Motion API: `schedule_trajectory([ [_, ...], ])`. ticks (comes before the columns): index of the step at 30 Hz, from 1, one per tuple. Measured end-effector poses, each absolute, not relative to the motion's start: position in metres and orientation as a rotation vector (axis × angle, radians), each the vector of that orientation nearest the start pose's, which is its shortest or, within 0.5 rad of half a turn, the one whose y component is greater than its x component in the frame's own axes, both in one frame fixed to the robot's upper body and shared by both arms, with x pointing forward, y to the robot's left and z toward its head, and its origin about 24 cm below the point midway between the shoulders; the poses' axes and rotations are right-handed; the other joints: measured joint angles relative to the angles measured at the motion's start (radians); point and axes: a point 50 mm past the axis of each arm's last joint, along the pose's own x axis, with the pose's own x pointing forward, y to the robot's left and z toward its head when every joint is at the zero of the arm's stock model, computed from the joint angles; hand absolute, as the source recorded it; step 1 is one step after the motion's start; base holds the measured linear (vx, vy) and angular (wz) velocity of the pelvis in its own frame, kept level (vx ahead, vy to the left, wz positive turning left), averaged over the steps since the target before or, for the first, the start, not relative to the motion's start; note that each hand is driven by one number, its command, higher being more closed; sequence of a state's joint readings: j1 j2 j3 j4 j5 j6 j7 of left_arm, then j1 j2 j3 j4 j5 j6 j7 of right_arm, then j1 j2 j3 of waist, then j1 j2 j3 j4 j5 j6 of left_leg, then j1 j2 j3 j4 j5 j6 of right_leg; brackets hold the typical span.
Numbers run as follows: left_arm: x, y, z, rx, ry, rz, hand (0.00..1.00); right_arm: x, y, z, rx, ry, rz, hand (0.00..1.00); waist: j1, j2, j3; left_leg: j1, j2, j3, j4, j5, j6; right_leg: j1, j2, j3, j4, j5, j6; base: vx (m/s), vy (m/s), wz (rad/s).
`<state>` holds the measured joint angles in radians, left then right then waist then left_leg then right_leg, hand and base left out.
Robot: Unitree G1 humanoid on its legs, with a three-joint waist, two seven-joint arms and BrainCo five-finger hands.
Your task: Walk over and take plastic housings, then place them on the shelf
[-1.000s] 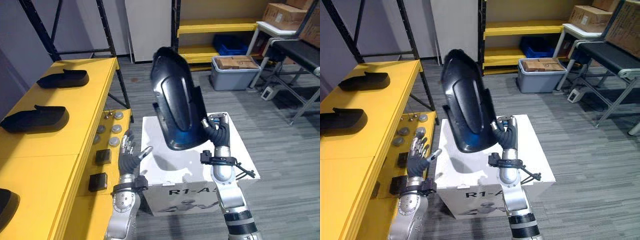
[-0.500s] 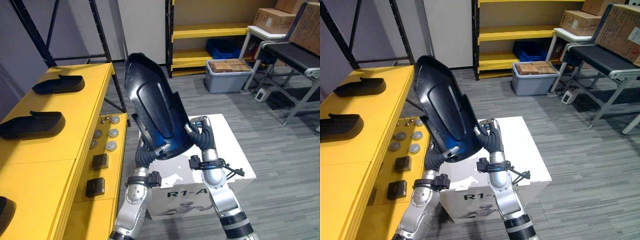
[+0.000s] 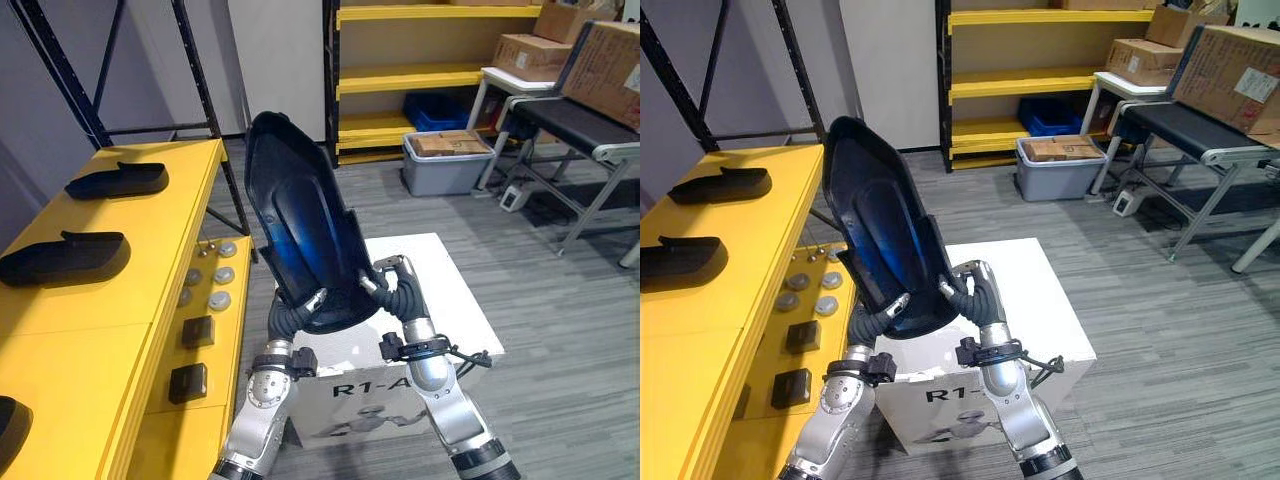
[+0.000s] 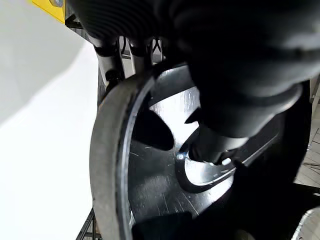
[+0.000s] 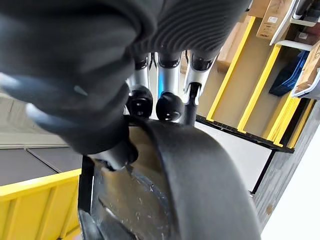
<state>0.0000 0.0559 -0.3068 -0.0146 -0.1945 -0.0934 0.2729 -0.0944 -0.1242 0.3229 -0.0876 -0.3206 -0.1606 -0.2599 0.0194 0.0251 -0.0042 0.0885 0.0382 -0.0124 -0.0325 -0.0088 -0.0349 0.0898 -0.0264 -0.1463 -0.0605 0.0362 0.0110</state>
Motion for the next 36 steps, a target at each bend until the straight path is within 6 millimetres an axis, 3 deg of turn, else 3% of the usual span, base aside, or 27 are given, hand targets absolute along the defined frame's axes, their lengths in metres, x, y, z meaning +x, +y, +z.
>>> schedule_trajectory([
  [7,0.245,0.100,0.053,-0.092,-0.084,-0.021,1.00,0.245,-0.100,0.087,-0.232,-0.353,0.123,0.00,-0.002,0.000,-0.011,0.001,0.002,0.001,0.000,0.000,0.000,0.001,0.003,0.001,-0.002,0.002,-0.001,0.00,0.000,0.00],
  [11,0.246,0.102,0.063,-0.113,-0.129,0.003,1.00,0.241,-0.114,0.105,-0.125,-0.404,0.099,0.00,-0.002,0.000,-0.011,0.003,0.004,0.007,0.000,0.000,0.000,0.001,0.004,0.005,-0.002,0.002,-0.001,0.01,0.006,-0.02],
  [16,0.242,0.118,0.058,-0.129,-0.114,0.075,1.00,0.233,-0.165,0.139,0.094,-0.574,-0.100,0.00,-0.004,-0.001,-0.010,0.005,0.008,0.019,-0.001,-0.001,0.001,-0.002,0.009,0.022,-0.002,0.003,-0.003,0.01,0.010,-0.07],
  [20,0.235,0.131,0.048,-0.126,-0.078,0.132,1.00,0.222,-0.210,0.134,0.097,-0.567,-0.312,0.00,-0.005,-0.003,-0.008,0.005,0.011,0.023,-0.003,-0.001,0.000,-0.005,0.012,0.025,-0.002,0.004,-0.004,0.00,0.003,-0.04],
  [25,0.225,0.144,0.045,-0.127,-0.067,0.183,1.00,0.200,-0.271,0.086,0.100,-0.373,-0.609,0.00,-0.013,-0.007,-0.004,0.004,0.011,0.024,-0.006,-0.001,0.000,-0.009,0.013,0.027,-0.002,0.004,-0.004,0.00,0.000,0.00],
  [27,0.220,0.152,0.046,-0.123,-0.074,0.216,1.00,0.185,-0.291,0.048,0.115,-0.210,-0.726,0.00,-0.022,-0.007,-0.002,0.003,0.011,0.026,-0.007,-0.002,0.000,-0.012,0.013,0.028,-0.002,0.004,-0.004,0.01,0.008,-0.02],
  [28,0.219,0.154,0.047,-0.122,-0.076,0.224,1.00,0.181,-0.295,0.038,0.117,-0.163,-0.747,0.00,-0.026,-0.007,-0.001,0.003,0.011,0.027,-0.008,-0.002,0.000,-0.013,0.013,0.029,-0.002,0.004,-0.004,0.02,0.018,-0.06],
  [30,0.215,0.159,0.048,-0.119,-0.084,0.239,1.00,0.160,-0.304,-0.003,0.124,0.040,-0.818,0.00,-0.033,-0.007,0.004,0.002,0.012,0.031,-0.008,-0.003,-0.001,-0.017,0.013,0.034,-0.001,0.004,-0.004,0.02,0.015,-0.06],
  [32,0.213,0.161,0.048,-0.118,-0.085,0.236,1.00,0.146,-0.305,-0.027,0.126,0.169,-0.829,0.00,-0.036,-0.007,0.009,0.002,0.012,0.034,-0.008,-0.003,-0.001,-0.017,0.014,0.037,0.000,0.003,-0.004,0.02,0.013,-0.05],
  [34,0.209,0.161,0.044,-0.115,-0.071,0.219,1.00,0.129,-0.299,-0.059,0.102,0.359,-0.780,0.00,-0.038,-0.007,0.015,0.003,0.012,0.039,-0.007,-0.006,-0.001,-0.018,0.015,0.049,0.002,0.003,-0.004,0.01,0.022,-0.09],
  [36,0.206,0.161,0.041,-0.109,-0.058,0.206,1.00,0.120,-0.291,-0.077,0.080,0.473,-0.717,0.00,-0.041,-0.007,0.016,0.004,0.013,0.040,-0.007,-0.008,-0.001,-0.017,0.014,0.049,0.004,0.003,-0.004,0.01,0.015,-0.05],
])
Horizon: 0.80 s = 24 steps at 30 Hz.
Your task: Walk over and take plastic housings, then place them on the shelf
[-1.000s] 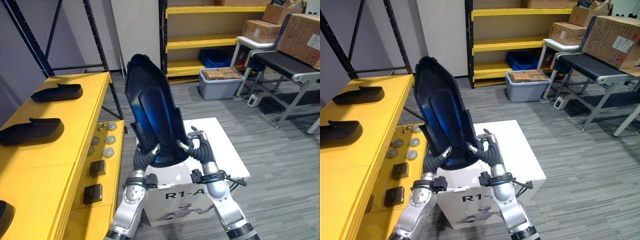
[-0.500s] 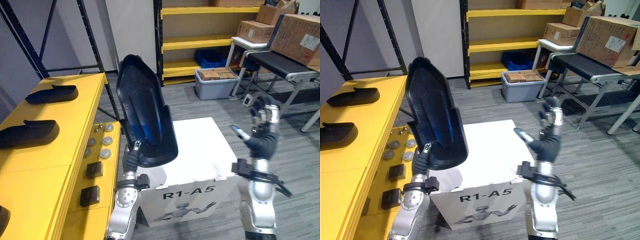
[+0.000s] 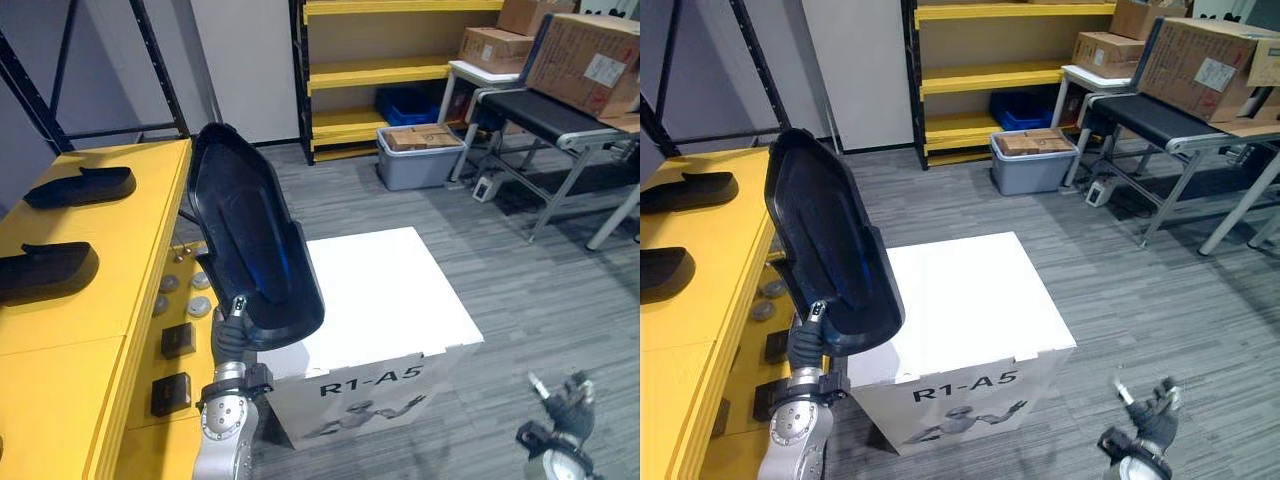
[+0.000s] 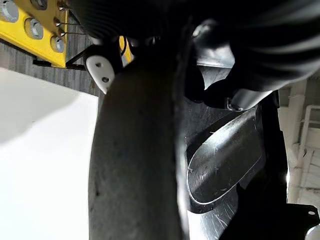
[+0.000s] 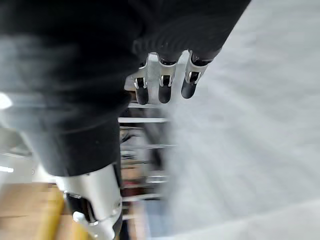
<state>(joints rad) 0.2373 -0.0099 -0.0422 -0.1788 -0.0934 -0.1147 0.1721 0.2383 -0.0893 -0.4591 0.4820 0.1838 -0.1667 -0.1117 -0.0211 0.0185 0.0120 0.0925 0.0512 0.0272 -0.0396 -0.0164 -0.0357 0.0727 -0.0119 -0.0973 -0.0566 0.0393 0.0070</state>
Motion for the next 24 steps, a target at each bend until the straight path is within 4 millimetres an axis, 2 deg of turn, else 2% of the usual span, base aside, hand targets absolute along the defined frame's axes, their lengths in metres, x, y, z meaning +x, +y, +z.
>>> schedule_trajectory([
  [1,0.203,0.161,0.038,-0.095,-0.043,0.183,1.00,0.113,-0.279,-0.093,0.073,0.573,-0.651,0.00,-0.004,0.000,0.000,0.000,0.000,0.000,0.000,0.000,0.000,0.000,-0.001,-0.001,0.001,0.000,0.000,0.00,0.000,0.00],
  [6,0.196,0.162,0.032,-0.080,-0.012,0.154,1.00,0.098,-0.244,-0.125,0.059,0.780,-0.429,0.00,-0.008,0.003,0.006,0.017,-0.001,-0.005,-0.002,0.000,0.000,0.019,-0.002,-0.010,0.003,-0.002,0.003,0.00,0.004,0.03],
  [9,0.195,0.161,0.030,-0.081,-0.003,0.145,1.00,0.090,-0.228,-0.136,0.043,0.862,-0.339,0.00,-0.005,0.003,0.007,0.028,-0.004,-0.020,-0.010,0.003,0.003,0.034,-0.006,-0.031,0.002,-0.006,0.006,-0.01,0.004,0.16],
  [13,0.193,0.160,0.029,-0.081,0.006,0.144,1.00,0.084,-0.219,-0.143,0.011,0.924,-0.271,0.00,0.003,0.001,0.010,0.032,-0.010,-0.048,-0.021,0.015,0.007,0.044,-0.012,-0.057,0.004,-0.009,0.009,-0.02,0.008,0.23],
  [16,0.189,0.159,0.026,-0.086,0.021,0.143,1.00,0.079,-0.214,-0.148,-0.024,0.970,-0.224,0.00,0.004,-0.006,0.022,0.031,-0.023,-0.112,-0.020,0.026,0.011,0.044,-0.032,-0.114,0.068,-0.055,0.014,-0.01,-0.006,0.63],
  [17,0.189,0.157,0.026,-0.089,0.021,0.135,1.00,0.078,-0.215,-0.148,-0.047,0.981,-0.210,0.00,0.015,-0.011,0.032,0.028,-0.033,-0.143,-0.014,0.027,0.013,0.034,-0.047,-0.145,0.127,-0.091,0.016,-0.01,-0.012,0.94],
  [19,0.190,0.154,0.026,-0.093,0.020,0.122,1.00,0.078,-0.213,-0.149,-0.093,0.995,-0.158,0.00,0.028,-0.024,0.042,0.001,-0.056,-0.213,0.008,0.033,0.016,0.014,-0.079,-0.209,0.207,-0.143,0.024,0.00,-0.012,1.17],
  [20,0.190,0.150,0.027,-0.097,0.017,0.105,1.00,0.081,-0.212,-0.149,-0.125,0.995,-0.121,0.00,0.047,-0.033,0.049,-0.031,-0.080,-0.268,0.019,0.047,0.013,-0.003,-0.099,-0.262,0.251,-0.169,0.027,0.01,-0.011,1.60],
  [21,0.191,0.148,0.029,-0.103,0.007,0.099,1.00,0.087,-0.209,-0.149,-0.144,0.982,-0.096,0.00,0.054,-0.033,0.066,-0.064,-0.101,-0.343,0.038,0.063,0.011,-0.009,-0.124,-0.331,0.283,-0.189,0.029,0.01,-0.015,1.67],
  [22,0.191,0.146,0.031,-0.109,0.001,0.093,1.00,0.093,-0.209,-0.147,-0.156,0.968,-0.090,0.00,0.056,-0.038,0.080,-0.080,-0.107,-0.372,0.046,0.072,0.002,-0.009,-0.134,-0.365,0.291,-0.194,0.029,-0.02,-0.016,1.58],
  [23,0.192,0.144,0.033,-0.116,-0.007,0.093,1.00,0.102,-0.208,-0.145,-0.164,0.946,-0.084,0.00,0.065,-0.041,0.092,-0.111,-0.117,-0.385,0.047,0.083,-0.007,-0.012,-0.147,-0.414,0.292,-0.197,0.027,-0.06,0.001,1.39],
  [24,0.193,0.143,0.037,-0.121,-0.027,0.095,1.00,0.117,-0.206,-0.142,-0.168,0.909,-0.085,0.00,0.080,-0.036,0.097,-0.153,-0.093,-0.297,0.048,0.067,0.015,-0.025,-0.153,-0.476,0.288,-0.200,0.022,-0.09,0.017,1.43],
])
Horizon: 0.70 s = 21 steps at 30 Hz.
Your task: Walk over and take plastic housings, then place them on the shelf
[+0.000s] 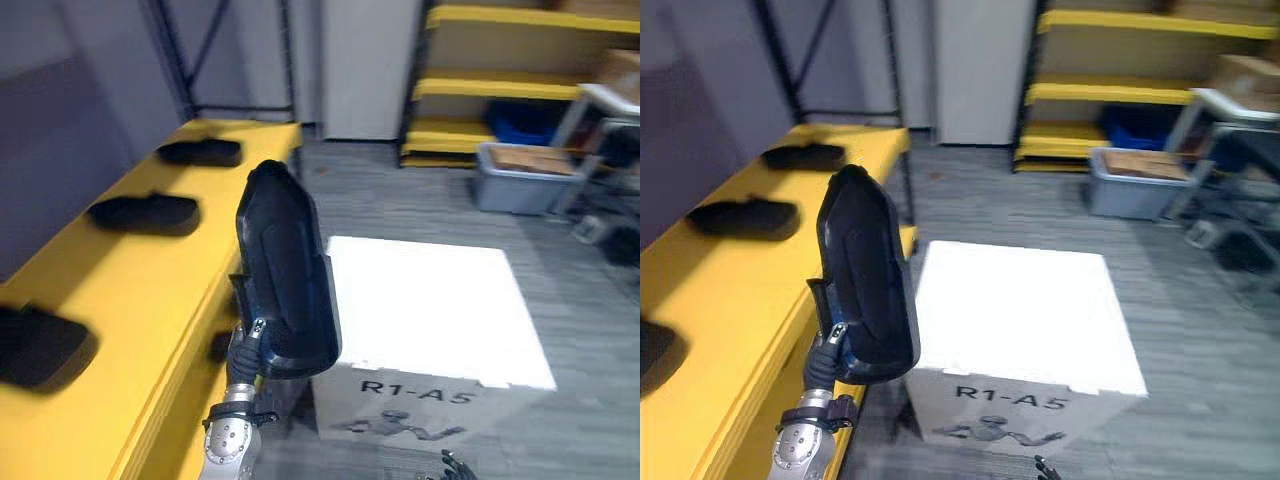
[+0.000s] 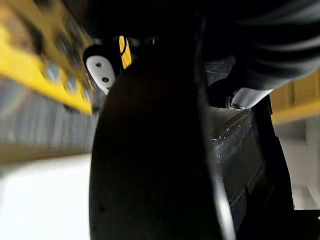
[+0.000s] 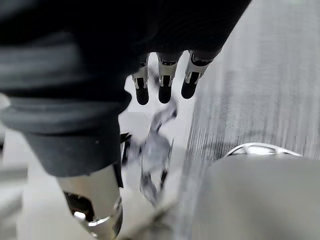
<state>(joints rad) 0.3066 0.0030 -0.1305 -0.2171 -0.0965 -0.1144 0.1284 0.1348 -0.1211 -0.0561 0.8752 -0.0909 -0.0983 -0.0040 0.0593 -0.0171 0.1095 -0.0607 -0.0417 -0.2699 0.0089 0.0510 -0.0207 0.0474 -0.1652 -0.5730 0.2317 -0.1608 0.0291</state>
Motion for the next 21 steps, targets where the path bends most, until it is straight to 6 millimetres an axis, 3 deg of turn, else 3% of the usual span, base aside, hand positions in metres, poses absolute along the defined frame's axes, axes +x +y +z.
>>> schedule_trajectory([
  [1,0.196,0.145,0.040,-0.119,-0.042,0.101,1.00,0.127,-0.205,-0.139,-0.179,0.882,-0.085,0.00,0.010,-0.012,0.008,-0.049,0.033,0.139,0.037,-0.016,0.027,-0.009,-0.012,-0.044,0.001,0.002,-0.002,-0.08,0.044,1.48],
  [3,0.201,0.143,0.045,-0.129,-0.066,0.114,1.00,0.148,-0.205,-0.132,-0.208,0.832,-0.082,0.00,0.007,-0.011,0.018,-0.136,0.101,0.419,0.234,-0.069,0.055,0.005,-0.049,-0.149,0.030,0.002,-0.001,0.03,0.094,1.53],
  [4,0.202,0.141,0.047,-0.144,-0.073,0.119,1.00,0.151,-0.205,-0.130,-0.219,0.823,-0.084,0.00,0.006,0.008,0.008,-0.136,0.133,0.513,0.286,-0.075,0.079,0.023,-0.063,-0.193,0.062,-0.010,0.002,0.11,0.117,1.39],
  [6,0.208,0.135,0.053,-0.159,-0.104,0.110,1.00,0.153,-0.207,-0.130,-0.229,0.823,-0.093,0.00,-0.002,0.012,0.010,-0.142,0.097,0.546,0.268,-0.067,0.106,0.060,-0.069,-0.241,0.055,-0.023,0.008,0.12,0.152,1.58],
  [7,0.210,0.135,0.057,-0.161,-0.123,0.120,1.00,0.150,-0.206,-0.132,-0.217,0.838,-0.099,0.00,-0.006,0.009,0.005,-0.116,0.060,0.540,0.178,-0.074,0.111,0.076,-0.084,-0.283,0.028,-0.033,0.032,0.07,0.152,1.52],
  [9,0.213,0.136,0.059,-0.162,-0.134,0.151,1.00,0.149,-0.201,-0.134,-0.204,0.848,-0.099,0.00,-0.012,0.013,0.008,-0.090,0.031,0.552,0.123,-0.063,0.111,0.102,-0.108,-0.328,0.032,-0.032,0.038,0.07,0.124,1.01],
  [13,0.214,0.135,0.061,-0.127,-0.146,0.194,1.00,0.140,-0.199,-0.140,-0.202,0.887,-0.100,0.00,-0.019,0.011,0.009,-0.056,-0.045,0.485,0.146,-0.074,0.136,0.163,-0.186,-0.341,0.123,-0.031,0.042,0.10,0.136,0.74],
  [14,0.215,0.134,0.063,-0.106,-0.156,0.202,1.00,0.137,-0.201,-0.141,-0.215,0.898,-0.101,0.00,-0.023,0.009,0.010,-0.053,-0.069,0.458,0.163,-0.090,0.148,0.159,-0.226,-0.316,0.197,-0.030,0.039,0.11,0.140,0.84],
  [16,0.215,0.130,0.064,-0.087,-0.166,0.198,1.00,0.128,-0.200,-0.144,-0.214,0.923,-0.104,0.00,-0.031,0.001,0.017,-0.038,-0.093,0.411,0.190,-0.118,0.159,0.107,-0.271,-0.151,0.364,-0.015,-0.017,0.12,0.137,0.92],
  [17,0.215,0.132,0.064,-0.073,-0.167,0.222,1.00,0.125,-0.193,-0.145,-0.195,0.927,-0.099,0.00,-0.038,-0.004,0.023,-0.019,-0.094,0.354,0.202,-0.132,0.159,0.027,-0.204,0.113,0.458,-0.077,-0.015,0.09,0.076,0.89],
  [19,0.215,0.132,0.064,-0.074,-0.169,0.237,1.00,0.123,-0.188,-0.145,-0.176,0.919,-0.101,0.00,-0.039,-0.011,0.021,-0.012,-0.096,0.323,0.203,-0.134,0.158,-0.032,-0.141,0.265,0.481,-0.114,-0.003,0.08,0.037,0.75],
  [21,0.215,0.133,0.065,-0.077,-0.171,0.254,1.00,0.121,-0.179,-0.142,-0.152,0.893,-0.105,0.00,-0.041,-0.026,0.024,-0.004,-0.108,0.269,0.203,-0.134,0.158,-0.124,-0.039,0.479,0.466,-0.159,0.011,0.05,-0.001,0.81],
])
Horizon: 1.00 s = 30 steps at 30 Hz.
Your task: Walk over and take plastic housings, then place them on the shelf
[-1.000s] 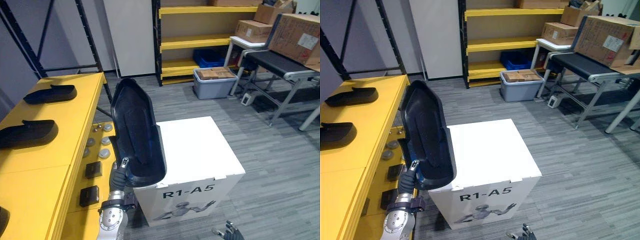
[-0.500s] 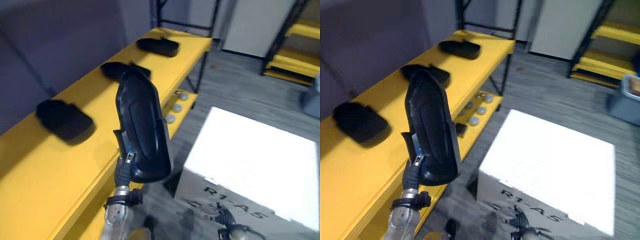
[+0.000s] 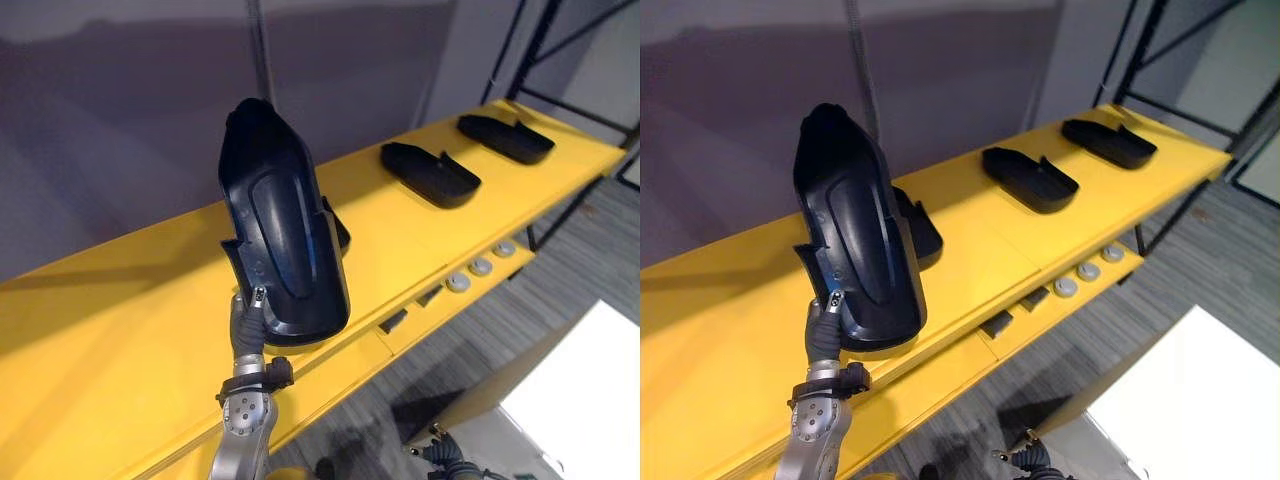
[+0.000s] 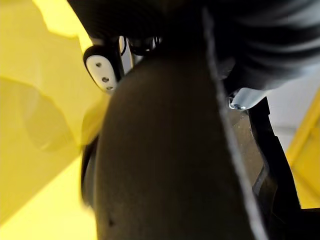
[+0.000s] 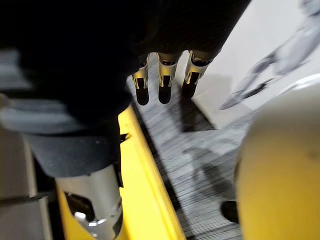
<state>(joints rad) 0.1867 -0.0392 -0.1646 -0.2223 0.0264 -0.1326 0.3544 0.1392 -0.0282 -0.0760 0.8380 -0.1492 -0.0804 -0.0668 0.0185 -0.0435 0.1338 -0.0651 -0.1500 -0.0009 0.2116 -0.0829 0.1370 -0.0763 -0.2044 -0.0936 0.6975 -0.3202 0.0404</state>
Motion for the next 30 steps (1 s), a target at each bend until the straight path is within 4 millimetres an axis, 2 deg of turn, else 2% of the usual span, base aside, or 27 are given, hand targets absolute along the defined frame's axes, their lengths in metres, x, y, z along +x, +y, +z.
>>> schedule_trajectory([
  [1,0.214,0.131,0.065,-0.080,-0.170,0.250,1.00,0.119,-0.176,-0.141,-0.137,0.881,-0.112,0.00,-0.004,-0.009,-0.005,0.000,-0.012,-0.036,0.000,0.001,-0.003,-0.030,0.048,0.098,-0.040,-0.009,0.014,0.04,-0.034,0.85],
  [2,0.214,0.129,0.065,-0.082,-0.171,0.244,1.00,0.120,-0.175,-0.139,-0.133,0.872,-0.116,0.00,-0.005,-0.015,-0.006,-0.002,-0.019,-0.052,-0.001,0.000,-0.005,-0.038,0.066,0.142,-0.068,-0.012,0.021,0.05,-0.077,1.11],
  [3,0.213,0.126,0.064,-0.088,-0.166,0.232,1.00,0.113,-0.174,-0.140,-0.121,0.877,-0.135,0.00,-0.001,-0.033,-0.018,0.001,-0.039,-0.078,-0.001,-0.009,-0.006,-0.041,0.078,0.195,-0.167,-0.009,0.024,0.07,-0.124,0.95],
  [4,0.213,0.125,0.064,-0.089,-0.166,0.231,1.00,0.111,-0.171,-0.140,-0.104,0.877,-0.141,0.00,0.006,-0.048,-0.028,0.002,-0.048,-0.079,-0.001,-0.020,-0.007,-0.032,0.066,0.187,-0.243,-0.006,0.020,0.09,-0.144,0.84],
  [5,0.213,0.125,0.064,-0.090,-0.164,0.234,1.00,0.110,-0.170,-0.140,-0.099,0.882,-0.141,0.00,0.008,-0.055,-0.033,0.003,-0.049,-0.077,0.003,-0.026,-0.010,-0.024,0.063,0.185,-0.276,0.023,0.028,0.19,-0.216,0.64],
  [6,0.212,0.125,0.062,-0.096,-0.157,0.236,1.00,0.106,-0.168,-0.141,-0.086,0.889,-0.151,0.00,0.007,-0.050,-0.042,-0.001,-0.033,-0.070,0.025,-0.051,-0.022,0.012,0.062,0.156,-0.323,0.067,0.049,0.17,-0.191,0.58],
  [7,0.210,0.124,0.061,-0.097,-0.155,0.234,1.00,0.106,-0.167,-0.141,-0.079,0.890,-0.150,0.00,0.012,-0.040,-0.050,-0.012,-0.001,-0.046,0.057,-0.072,-0.049,0.047,0.078,0.127,-0.366,0.084,0.045,0.17,-0.187,0.49],
  [10,0.209,0.121,0.060,-0.100,-0.147,0.209,1.00,0.109,-0.163,-0.138,-0.075,0.867,-0.150,0.00,0.021,-0.046,-0.060,-0.017,0.023,-0.057,0.112,-0.089,-0.074,0.108,0.098,0.074,-0.417,0.092,0.036,0.17,-0.147,0.38],
  [14,0.203,0.117,0.054,-0.099,-0.118,0.175,1.00,0.110,-0.163,-0.137,-0.074,0.858,-0.152,0.00,0.027,-0.048,-0.076,-0.004,0.029,-0.079,0.105,-0.090,-0.078,0.151,0.110,0.042,-0.446,0.100,0.024,0.14,-0.081,0.43],
  [17,0.202,0.117,0.053,-0.099,-0.115,0.172,1.00,0.108,-0.163,-0.138,-0.061,0.864,-0.164,0.00,0.028,-0.049,-0.075,-0.005,0.029,-0.101,0.108,-0.086,-0.085,0.171,0.110,-0.027,-0.445,0.102,0.020,0.06,-0.056,0.55],
  [18,0.202,0.117,0.054,-0.099,-0.117,0.175,1.00,0.108,-0.163,-0.138,-0.058,0.864,-0.171,0.00,0.033,-0.050,-0.074,-0.013,0.038,-0.073,0.110,-0.087,-0.108,0.172,0.106,-0.044,-0.446,0.108,0.011,0.03,-0.049,0.45],
  [19,0.203,0.117,0.055,-0.099,-0.121,0.176,1.00,0.110,-0.162,-0.137,-0.057,0.860,-0.173,0.00,0.034,-0.057,-0.067,-0.023,0.063,-0.019,0.124,-0.119,-0.132,0.171,0.104,-0.051,-0.446,0.114,0.003,0.00,-0.055,0.43],
  [20,0.205,0.117,0.057,-0.100,-0.135,0.176,1.00,0.117,-0.160,-0.136,-0.056,0.844,-0.174,0.00,0.027,-0.055,-0.059,-0.058,0.156,0.122,0.201,-0.165,-0.107,0.170,0.114,-0.057,-0.442,0.113,-0.002,0.00,-0.126,0.35],
  [21,0.206,0.118,0.059,-0.101,-0.142,0.179,1.00,0.123,-0.160,-0.134,-0.058,0.831,-0.173,0.00,0.021,-0.053,-0.052,-0.082,0.263,0.203,0.271,-0.172,-0.112,0.169,0.117,-0.058,-0.421,0.106,-0.014,0.01,-0.162,0.31],
  [22,0.206,0.118,0.058,-0.101,-0.139,0.181,1.00,0.124,-0.161,-0.134,-0.062,0.827,-0.176,0.00,0.019,-0.056,-0.049,-0.083,0.315,0.225,0.283,-0.169,-0.113,0.167,0.116,-0.058,-0.404,0.105,-0.015,0.05,-0.141,0.18],
  [23,0.206,0.117,0.057,-0.101,-0.132,0.176,1.00,0.126,-0.164,-0.132,-0.070,0.818,-0.188,0.00,0.010,-0.050,-0.052,-0.080,0.386,0.227,0.276,-0.139,-0.122,0.166,0.109,-0.059,-0.363,0.102,-0.017,0.05,-0.010,0.12],
  [24,0.206,0.115,0.057,-0.103,-0.131,0.171,1.00,0.125,-0.170,-0.132,-0.084,0.820,-0.206,0.00,0.008,-0.052,-0.056,-0.073,0.369,0.194,0.271,-0.117,-0.161,0.162,0.086,-0.056,-0.332,0.095,-0.015,0.05,0.165,0.17],
  [25,0.206,0.115,0.057,-0.103,-0.134,0.172,1.00,0.125,-0.171,-0.132,-0.082,0.821,-0.211,0.00,-0.001,-0.058,-0.061,-0.070,0.349,0.188,0.264,-0.117,-0.161,0.153,0.070,-0.055,-0.335,0.094,-0.015,0.03,0.294,0.23],
  [27,0.214,0.112,0.061,-0.120,-0.160,0.177,1.00,0.126,-0.170,-0.136,-0.081,0.845,-0.204,0.00,-0.017,-0.087,-0.082,-0.082,0.283,0.161,0.208,-0.117,-0.162,0.162,0.026,-0.055,-0.384,0.110,-0.003,0.03,0.302,0.40],
  [30,0.221,0.108,0.058,-0.127,-0.147,0.165,1.00,0.127,-0.165,-0.141,-0.074,0.872,-0.188,0.00,-0.027,-0.076,-0.075,-0.090,0.258,0.136,0.171,-0.105,-0.163,0.167,0.021,-0.055,-0.434,0.188,0.024,-0.03,0.189,0.27],
])
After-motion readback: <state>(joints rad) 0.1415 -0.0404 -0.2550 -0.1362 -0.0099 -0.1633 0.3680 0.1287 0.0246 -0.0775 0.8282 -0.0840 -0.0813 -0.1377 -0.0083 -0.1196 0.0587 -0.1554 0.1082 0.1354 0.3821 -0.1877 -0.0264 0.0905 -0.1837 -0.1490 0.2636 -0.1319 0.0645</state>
